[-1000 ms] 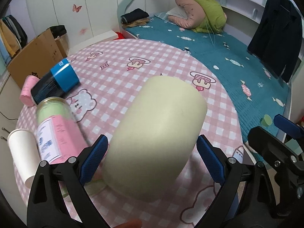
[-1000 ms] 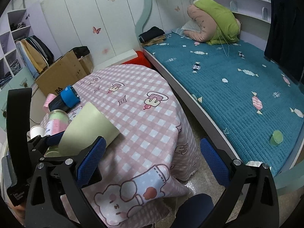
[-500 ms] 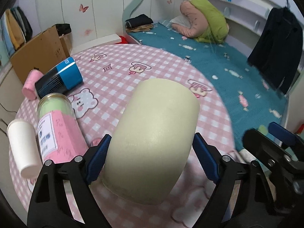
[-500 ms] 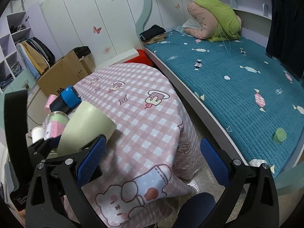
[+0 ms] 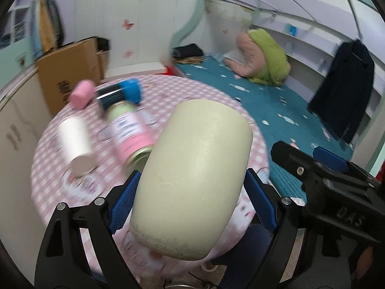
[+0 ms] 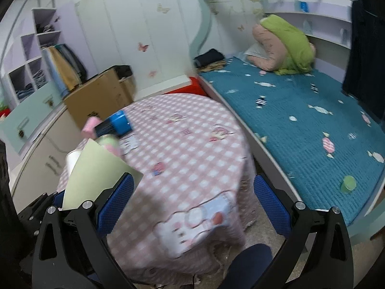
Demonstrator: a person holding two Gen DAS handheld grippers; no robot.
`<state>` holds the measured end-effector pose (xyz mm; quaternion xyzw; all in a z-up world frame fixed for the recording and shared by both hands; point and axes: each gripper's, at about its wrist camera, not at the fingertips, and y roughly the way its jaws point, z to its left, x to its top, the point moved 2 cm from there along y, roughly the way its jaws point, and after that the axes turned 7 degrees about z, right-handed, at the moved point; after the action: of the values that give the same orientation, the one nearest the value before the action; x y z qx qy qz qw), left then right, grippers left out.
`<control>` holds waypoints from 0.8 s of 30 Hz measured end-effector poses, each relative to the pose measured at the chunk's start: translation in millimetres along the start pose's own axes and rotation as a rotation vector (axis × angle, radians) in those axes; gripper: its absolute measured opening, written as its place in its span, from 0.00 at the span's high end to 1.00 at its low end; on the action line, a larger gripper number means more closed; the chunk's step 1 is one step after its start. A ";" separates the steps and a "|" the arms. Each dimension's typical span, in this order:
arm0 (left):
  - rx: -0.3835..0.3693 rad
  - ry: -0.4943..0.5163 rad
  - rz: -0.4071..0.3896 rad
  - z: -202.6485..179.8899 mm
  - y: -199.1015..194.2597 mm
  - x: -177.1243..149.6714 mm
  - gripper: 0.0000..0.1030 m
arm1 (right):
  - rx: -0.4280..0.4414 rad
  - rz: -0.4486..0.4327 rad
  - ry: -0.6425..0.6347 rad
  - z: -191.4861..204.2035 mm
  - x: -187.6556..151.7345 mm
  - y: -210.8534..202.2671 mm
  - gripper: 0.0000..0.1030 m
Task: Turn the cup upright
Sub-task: 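Lift the pale green cup with the left tool and rotate it upright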
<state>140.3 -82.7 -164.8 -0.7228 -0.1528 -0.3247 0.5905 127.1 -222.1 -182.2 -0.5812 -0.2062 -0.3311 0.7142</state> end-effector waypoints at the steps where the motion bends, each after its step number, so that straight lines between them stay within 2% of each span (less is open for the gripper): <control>1: 0.008 -0.022 -0.005 7.3 -5.3 -5.6 0.17 | 0.008 0.003 -0.011 6.4 -2.4 -0.3 0.06; 7: 0.063 -0.120 0.003 45.0 -22.5 -30.6 0.17 | 0.080 0.041 -0.084 49.6 -15.7 4.3 0.06; 13: 0.106 -0.184 0.031 68.5 -17.3 -51.7 0.17 | 0.103 0.087 -0.135 80.8 -26.4 23.4 0.06; 24: 0.112 -0.240 0.059 80.3 8.5 -45.9 0.17 | 0.082 0.120 -0.131 84.8 -24.6 44.1 0.06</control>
<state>134.5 -0.9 -208.4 -0.7265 -0.2188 -0.2093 0.6169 149.1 -129.8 -209.2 -0.5831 -0.2305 -0.2404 0.7410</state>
